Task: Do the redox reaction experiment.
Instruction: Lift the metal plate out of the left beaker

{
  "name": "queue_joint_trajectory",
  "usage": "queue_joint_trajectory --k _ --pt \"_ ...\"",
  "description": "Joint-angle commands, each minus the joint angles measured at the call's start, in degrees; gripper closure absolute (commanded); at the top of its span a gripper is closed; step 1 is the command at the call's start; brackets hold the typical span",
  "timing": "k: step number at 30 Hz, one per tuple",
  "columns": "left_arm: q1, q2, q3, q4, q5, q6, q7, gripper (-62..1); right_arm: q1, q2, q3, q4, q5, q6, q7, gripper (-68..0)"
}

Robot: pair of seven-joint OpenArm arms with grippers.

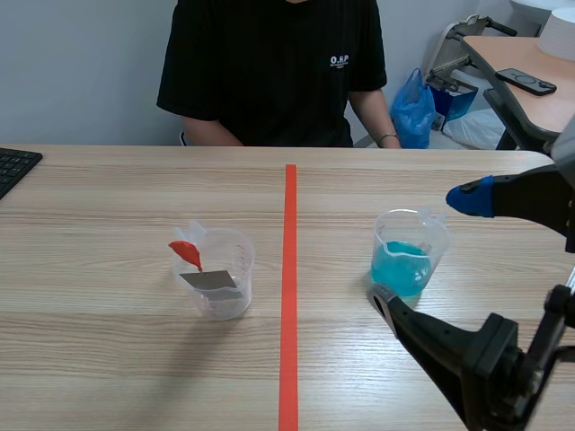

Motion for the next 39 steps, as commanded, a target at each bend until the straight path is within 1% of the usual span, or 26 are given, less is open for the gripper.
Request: queue_joint_trajectory --k 1,6,14,21,32,36,39 --pt "0.5 0.3 0.2 0.2 -0.8 -0.2 -0.8 -61.5 0.5 0.6 0.4 0.8 0.3 -0.2 0.4 -67.9" --pt "0.5 0.3 0.2 0.2 -0.8 -0.2 -0.8 -61.5 0.5 0.6 0.4 0.8 0.3 -0.2 0.4 -67.9" --pt "0.5 0.3 0.2 0.2 -0.8 -0.2 -0.8 -61.5 0.7 0.6 0.4 0.8 -1.4 -0.1 0.5 -67.9" --pt "0.5 0.3 0.2 0.2 -0.8 -0.2 -0.8 -61.5 0.7 0.6 0.4 0.8 -1.3 0.5 0.9 -67.9" --pt "0.5 0.3 0.2 0.2 -0.8 -0.2 -0.8 -61.5 0.7 0.6 0.4 0.8 -1.3 0.5 1.6 -67.9" --pt "0.5 0.3 0.2 0.2 -0.8 -0.2 -0.8 -61.5 0.7 0.6 0.4 0.8 -1.3 2.0 1.6 -67.9" --pt "0.5 0.3 0.2 0.2 -0.8 -0.1 -0.8 -61.5 0.7 0.6 0.4 0.8 -1.3 2.0 1.6 -67.9"
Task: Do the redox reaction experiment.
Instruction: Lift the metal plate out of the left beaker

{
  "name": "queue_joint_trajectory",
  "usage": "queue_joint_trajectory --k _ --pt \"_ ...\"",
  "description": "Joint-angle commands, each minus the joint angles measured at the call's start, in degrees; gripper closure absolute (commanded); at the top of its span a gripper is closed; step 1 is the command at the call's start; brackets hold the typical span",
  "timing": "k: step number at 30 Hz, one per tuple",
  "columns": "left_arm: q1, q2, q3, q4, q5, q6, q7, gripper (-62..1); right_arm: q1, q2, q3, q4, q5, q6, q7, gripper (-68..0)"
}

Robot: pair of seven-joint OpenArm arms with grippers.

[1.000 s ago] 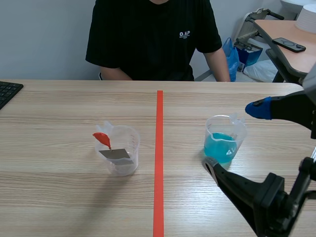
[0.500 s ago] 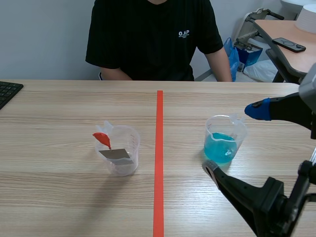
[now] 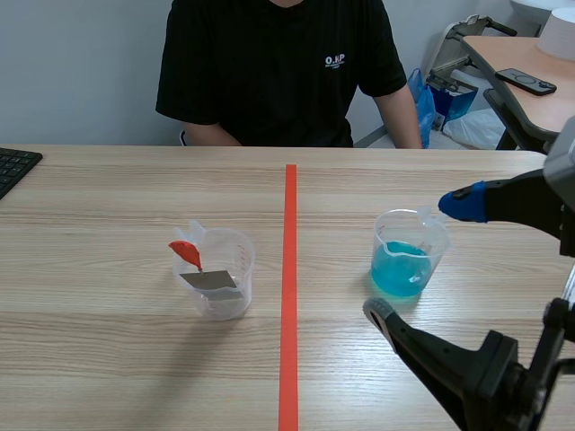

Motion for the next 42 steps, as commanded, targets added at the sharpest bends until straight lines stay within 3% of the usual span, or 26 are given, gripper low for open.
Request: queue_joint_trajectory --k 1,12,21,27,29,34,42 --pt "0.5 0.3 0.2 0.2 -0.8 -0.1 -0.8 -61.5 0.7 0.6 0.4 0.8 0.7 -0.3 1.1 -67.9" --pt "0.5 0.3 0.2 0.2 -0.1 -0.1 1.0 -60.4 0.7 0.6 0.4 0.8 0.6 -0.3 1.1 -67.9" --pt "0.4 0.3 -1.2 -0.4 5.0 0.8 12.8 -35.9 0.7 0.6 0.4 0.8 0.6 -0.3 1.1 -67.9" --pt "0.4 0.3 -7.0 -5.7 5.5 0.7 14.5 -29.3 0.7 0.6 0.4 0.8 0.6 -0.3 1.1 -67.9" --pt "0.0 0.3 -7.6 -8.3 7.5 0.5 14.0 -28.6 0.7 0.6 0.4 0.8 0.6 -0.3 1.1 -67.9" --pt "-3.4 0.4 -7.6 -18.5 13.7 0.5 13.3 -19.1 0.7 0.6 0.4 0.8 0.6 -0.3 1.3 -67.9" --pt "-8.2 0.5 -7.6 -35.8 23.0 0.7 5.6 -19.0 0.8 0.6 0.4 0.8 -0.3 -0.3 1.9 -67.9"
